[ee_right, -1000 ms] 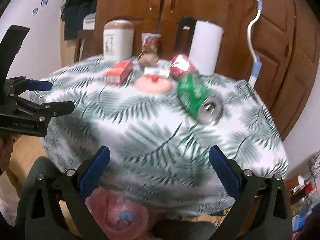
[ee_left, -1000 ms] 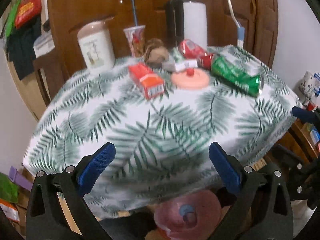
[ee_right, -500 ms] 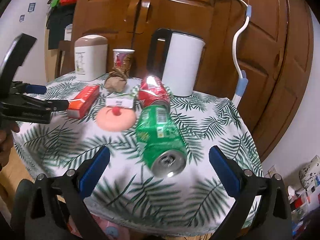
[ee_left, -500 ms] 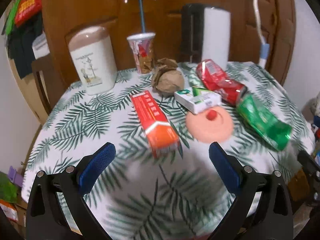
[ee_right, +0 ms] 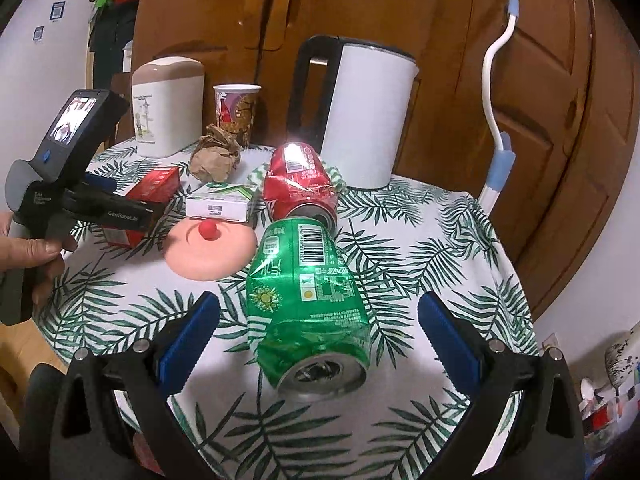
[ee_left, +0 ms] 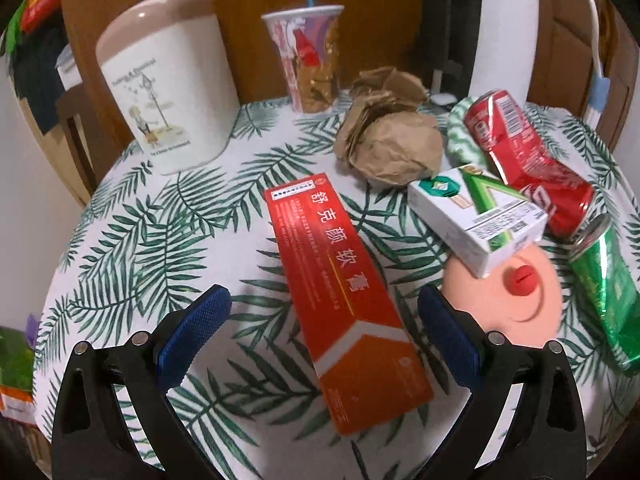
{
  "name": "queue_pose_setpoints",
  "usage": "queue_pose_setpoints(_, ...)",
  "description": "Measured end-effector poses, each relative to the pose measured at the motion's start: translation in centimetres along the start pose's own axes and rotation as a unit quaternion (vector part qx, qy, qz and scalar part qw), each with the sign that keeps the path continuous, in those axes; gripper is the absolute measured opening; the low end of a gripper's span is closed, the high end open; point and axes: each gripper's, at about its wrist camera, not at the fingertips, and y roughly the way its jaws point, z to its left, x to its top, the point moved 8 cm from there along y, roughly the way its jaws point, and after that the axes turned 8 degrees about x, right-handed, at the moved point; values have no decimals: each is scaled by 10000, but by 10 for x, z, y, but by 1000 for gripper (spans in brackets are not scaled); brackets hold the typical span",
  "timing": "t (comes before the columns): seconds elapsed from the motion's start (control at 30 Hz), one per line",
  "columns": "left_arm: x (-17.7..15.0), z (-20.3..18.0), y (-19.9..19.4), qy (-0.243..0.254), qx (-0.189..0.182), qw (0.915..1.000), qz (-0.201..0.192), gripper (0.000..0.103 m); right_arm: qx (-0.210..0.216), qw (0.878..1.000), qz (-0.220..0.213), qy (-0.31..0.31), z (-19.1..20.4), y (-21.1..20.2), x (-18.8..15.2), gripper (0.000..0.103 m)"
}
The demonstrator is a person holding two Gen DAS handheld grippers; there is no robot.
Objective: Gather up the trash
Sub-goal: 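Grasp the red ointment box with the left tool while the right tool grasps the green can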
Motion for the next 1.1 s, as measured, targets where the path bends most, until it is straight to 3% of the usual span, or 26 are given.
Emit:
queue_pose_setpoints(0.1,-1,3,4,38,6,10000,28,84,17,9999,105,-10,-2,8,-1,98)
queue_pose_setpoints(0.17,-3,6,6,103,-54,9999,64,69,39,9997,223,-47,-3,15,-2,98)
queue_pose_setpoints(0.23,-7,8,5,202,-27,9998,54,66,143,9992,374,-66,-3,25,-2,98)
queue_pose_setpoints(0.53,-10,7,5,256,-169,9995,52,65,491,9920,1159,-73,-8,75,1,98)
queue_pose_setpoints(0.67,-9,5,4,303,-204,9993,40,72,607,9892,1332,-20,-8,87,1,98)
queue_pose_setpoints(0.83,-8,-1,4,361,-202,9991,36,74,545,9889,1381,-44,-5,93,1,97)
queue_pose_setpoints(0.93,-6,-1,6,300,-246,9992,57,74,492,9884,1437,-52,-3,95,-3,87)
queue_pose_setpoints(1.1,-5,-2,6,296,-243,9993,45,74,412,9892,1403,-82,-2,95,-6,86)
